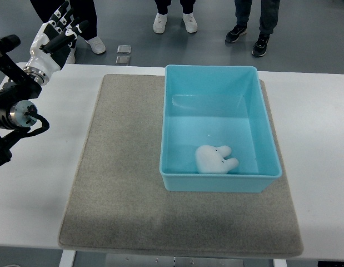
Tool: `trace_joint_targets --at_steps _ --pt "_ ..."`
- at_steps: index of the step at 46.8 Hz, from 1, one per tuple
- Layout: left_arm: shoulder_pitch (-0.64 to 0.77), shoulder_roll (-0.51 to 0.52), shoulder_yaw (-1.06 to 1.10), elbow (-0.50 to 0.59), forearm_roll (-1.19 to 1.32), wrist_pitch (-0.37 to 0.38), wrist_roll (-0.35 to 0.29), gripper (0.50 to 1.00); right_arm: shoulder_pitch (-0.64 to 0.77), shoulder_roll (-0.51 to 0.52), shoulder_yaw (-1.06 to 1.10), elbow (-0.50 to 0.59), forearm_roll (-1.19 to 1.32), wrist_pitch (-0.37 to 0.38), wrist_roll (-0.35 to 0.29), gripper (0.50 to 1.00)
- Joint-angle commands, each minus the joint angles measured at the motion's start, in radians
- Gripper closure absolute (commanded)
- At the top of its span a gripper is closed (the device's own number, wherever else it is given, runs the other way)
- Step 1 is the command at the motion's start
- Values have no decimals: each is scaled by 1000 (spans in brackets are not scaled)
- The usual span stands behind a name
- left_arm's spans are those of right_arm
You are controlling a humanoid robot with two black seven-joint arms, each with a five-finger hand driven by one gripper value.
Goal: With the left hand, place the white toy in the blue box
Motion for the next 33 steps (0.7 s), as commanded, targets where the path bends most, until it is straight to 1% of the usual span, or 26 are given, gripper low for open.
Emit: trace_joint_targets --at_steps 1,6,17,21,26,33 --pt "13 -2 -1 -1 -35 3 1 501 0 0 0 0 0 0 0 564" --pt "32 -2 -1 -6 -127 1 1 501 0 0 0 0 0 0 0 564" --pt "79 -4 -2 -65 -284 12 4 501 0 0 0 0 0 0 0 564" --pt "90 -5 -5 -67 -299 11 4 501 0 0 0 0 0 0 0 564" --pt "101 -36 -8 -64 -299 8 4 501 0 0 0 0 0 0 0 564" --pt "101 -41 -8 -64 -299 9 4 501 0 0 0 0 0 0 0 564"
